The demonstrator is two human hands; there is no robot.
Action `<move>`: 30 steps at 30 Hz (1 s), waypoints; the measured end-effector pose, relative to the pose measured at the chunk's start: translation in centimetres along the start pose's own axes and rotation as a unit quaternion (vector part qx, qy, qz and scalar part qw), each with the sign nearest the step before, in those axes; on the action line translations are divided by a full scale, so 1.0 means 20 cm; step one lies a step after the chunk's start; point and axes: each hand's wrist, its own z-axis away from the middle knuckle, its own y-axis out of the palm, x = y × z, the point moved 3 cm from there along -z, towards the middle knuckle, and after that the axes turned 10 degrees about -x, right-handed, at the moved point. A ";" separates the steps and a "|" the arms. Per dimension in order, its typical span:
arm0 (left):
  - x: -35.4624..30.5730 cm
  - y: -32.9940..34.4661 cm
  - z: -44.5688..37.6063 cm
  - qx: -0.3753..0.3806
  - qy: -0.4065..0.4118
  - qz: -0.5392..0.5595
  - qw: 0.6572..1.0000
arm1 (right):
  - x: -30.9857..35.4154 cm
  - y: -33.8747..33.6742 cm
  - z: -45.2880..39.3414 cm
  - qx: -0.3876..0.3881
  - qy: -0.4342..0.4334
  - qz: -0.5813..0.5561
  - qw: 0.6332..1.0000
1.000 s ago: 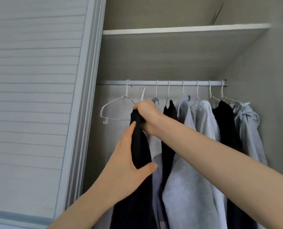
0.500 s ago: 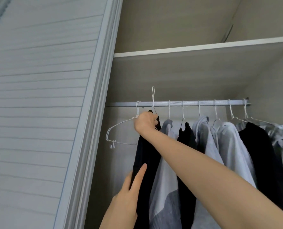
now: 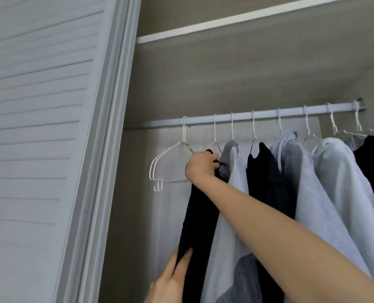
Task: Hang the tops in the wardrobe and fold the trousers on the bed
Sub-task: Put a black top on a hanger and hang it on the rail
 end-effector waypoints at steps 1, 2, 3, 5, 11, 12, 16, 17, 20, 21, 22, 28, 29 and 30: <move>0.01 0.01 0.02 -0.001 0.005 0.005 1.000 | -0.02 0.01 0.03 -0.011 -0.019 0.015 1.000; 0.02 0.01 0.04 0.002 0.009 0.006 1.000 | -0.03 0.01 0.06 -0.031 -0.043 0.029 0.998; 0.02 0.02 0.05 0.009 0.009 0.004 1.000 | -0.05 0.01 0.09 -0.044 -0.055 0.024 0.997; 0.04 0.01 0.09 0.012 0.006 0.004 1.000 | -0.08 0.02 0.18 -0.040 -0.088 0.005 0.995; 0.03 -0.04 0.21 -0.028 -0.006 -0.005 1.000 | -0.20 -0.05 0.48 -0.013 -0.189 0.073 0.979; 0.02 -0.05 0.25 -0.032 -0.006 -0.005 0.999 | -0.22 -0.09 0.54 0.005 -0.200 0.078 0.977; 0.05 -0.01 0.35 -0.054 0.003 0.007 0.999 | -0.31 -0.26 0.74 0.035 -0.261 0.064 0.963; 0.05 -0.01 0.38 -0.069 0.009 0.016 0.997 | -0.33 -0.30 0.78 0.036 -0.283 0.059 0.957; 0.02 -0.06 0.49 -0.104 -0.010 0.041 0.994 | -0.41 -0.41 0.93 0.037 -0.347 0.048 0.936; 0.00 -0.09 0.54 -0.112 -0.016 0.045 0.993 | -0.45 -0.45 0.99 0.045 -0.367 0.039 0.928; -0.01 -0.12 0.59 -0.119 -0.024 0.043 0.992 | -0.48 -0.49 1.04 0.047 -0.386 0.027 0.921; -0.12 -0.29 0.93 -0.133 -0.090 0.020 0.987 | -0.64 -0.63 1.36 0.018 -0.459 -0.059 0.886; -0.15 -0.33 1.01 -0.136 -0.108 0.002 0.985 | -0.65 -0.65 1.43 0.022 -0.471 -0.072 0.879; -0.18 -0.37 1.08 -0.137 -0.129 -0.017 0.982 | -0.67 -0.67 1.49 0.026 -0.484 -0.087 0.870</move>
